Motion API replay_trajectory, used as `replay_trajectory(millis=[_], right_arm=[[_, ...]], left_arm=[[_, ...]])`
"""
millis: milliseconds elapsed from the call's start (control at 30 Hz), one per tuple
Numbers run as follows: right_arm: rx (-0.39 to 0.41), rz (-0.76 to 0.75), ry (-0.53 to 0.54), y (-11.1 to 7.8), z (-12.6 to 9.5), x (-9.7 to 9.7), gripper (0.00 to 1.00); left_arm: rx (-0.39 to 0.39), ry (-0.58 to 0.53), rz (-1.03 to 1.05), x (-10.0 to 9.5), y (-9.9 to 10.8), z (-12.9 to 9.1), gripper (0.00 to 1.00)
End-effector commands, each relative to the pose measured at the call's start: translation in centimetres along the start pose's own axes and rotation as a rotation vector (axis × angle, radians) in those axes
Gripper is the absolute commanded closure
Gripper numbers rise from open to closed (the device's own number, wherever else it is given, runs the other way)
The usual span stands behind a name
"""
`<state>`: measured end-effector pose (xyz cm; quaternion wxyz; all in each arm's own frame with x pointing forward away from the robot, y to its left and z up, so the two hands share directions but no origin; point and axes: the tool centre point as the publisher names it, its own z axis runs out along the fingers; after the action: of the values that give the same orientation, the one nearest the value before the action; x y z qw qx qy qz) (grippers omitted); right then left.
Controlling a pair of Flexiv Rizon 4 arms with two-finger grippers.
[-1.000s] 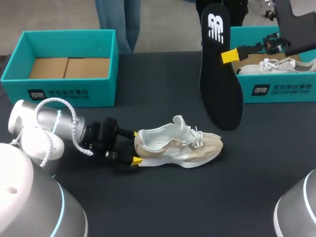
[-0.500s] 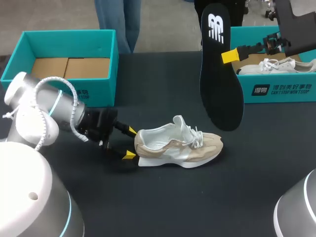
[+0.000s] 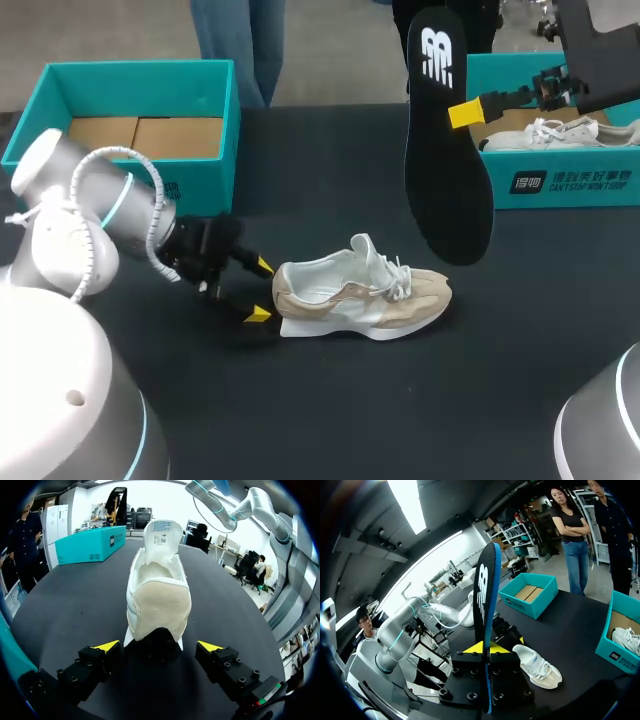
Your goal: Take the shoe out of the shoebox, open the shoe tongue, remove and reinsert the insole, then place the shoe into the shoebox
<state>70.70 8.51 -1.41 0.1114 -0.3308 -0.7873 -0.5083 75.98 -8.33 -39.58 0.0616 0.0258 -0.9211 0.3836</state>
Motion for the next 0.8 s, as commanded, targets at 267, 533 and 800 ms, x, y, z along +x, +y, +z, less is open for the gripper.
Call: replay_trajectory(millis=[267, 533, 800], right_arm=[[0.004, 0.001, 0.000, 0.2, 0.2, -0.2, 1.00], [0.004, 0.001, 0.000, 0.2, 0.2, -0.2, 1.00], [0.004, 0.001, 0.000, 0.2, 0.2, -0.2, 1.00]], left_arm=[[-0.374, -0.020, -0.032, 0.3, -2.6, -2.2, 0.00], [-0.493, 0.005, -0.035, 0.7, -3.2, -2.1, 0.00], [-0.650, -0.039, -0.007, 1.5, -4.9, -2.4, 0.00]])
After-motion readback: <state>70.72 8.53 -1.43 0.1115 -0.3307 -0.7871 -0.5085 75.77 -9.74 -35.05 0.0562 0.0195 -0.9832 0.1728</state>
